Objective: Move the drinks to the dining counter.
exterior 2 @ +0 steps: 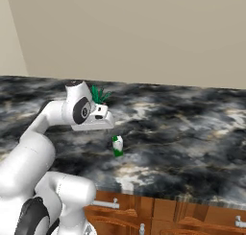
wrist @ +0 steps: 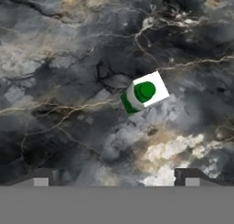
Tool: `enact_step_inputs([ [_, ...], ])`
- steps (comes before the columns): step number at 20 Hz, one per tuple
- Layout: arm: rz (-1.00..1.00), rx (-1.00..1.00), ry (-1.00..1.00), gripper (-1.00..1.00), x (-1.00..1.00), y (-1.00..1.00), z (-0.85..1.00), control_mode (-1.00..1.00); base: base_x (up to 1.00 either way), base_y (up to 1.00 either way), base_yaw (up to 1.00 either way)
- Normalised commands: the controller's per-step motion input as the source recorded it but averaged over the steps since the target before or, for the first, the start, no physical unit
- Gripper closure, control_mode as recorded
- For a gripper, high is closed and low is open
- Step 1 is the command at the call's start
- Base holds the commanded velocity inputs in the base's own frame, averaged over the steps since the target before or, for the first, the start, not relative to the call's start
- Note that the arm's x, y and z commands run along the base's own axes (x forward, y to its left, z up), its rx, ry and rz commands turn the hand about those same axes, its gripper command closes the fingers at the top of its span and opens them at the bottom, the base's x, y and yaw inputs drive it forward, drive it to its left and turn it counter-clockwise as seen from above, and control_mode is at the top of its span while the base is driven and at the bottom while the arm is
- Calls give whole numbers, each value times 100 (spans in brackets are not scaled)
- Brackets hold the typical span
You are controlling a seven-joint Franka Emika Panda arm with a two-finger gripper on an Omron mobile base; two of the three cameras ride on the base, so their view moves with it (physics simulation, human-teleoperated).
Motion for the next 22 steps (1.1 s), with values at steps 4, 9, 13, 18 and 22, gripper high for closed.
enact_step_inputs([
  [4,-19,0,-5,-100,-29,-8,28,-100,0,0,0],
  [9,-6,2,-5,-100,-44,-1,49,-100,0,0,0],
  [13,0,8,-3,-100,-60,0,34,-100,0,0,0],
  [18,4,11,-6,-100,-63,1,29,-100,0,0,0],
  [22,9,16,-5,-100,-70,0,28,-100,0,0,0],
])
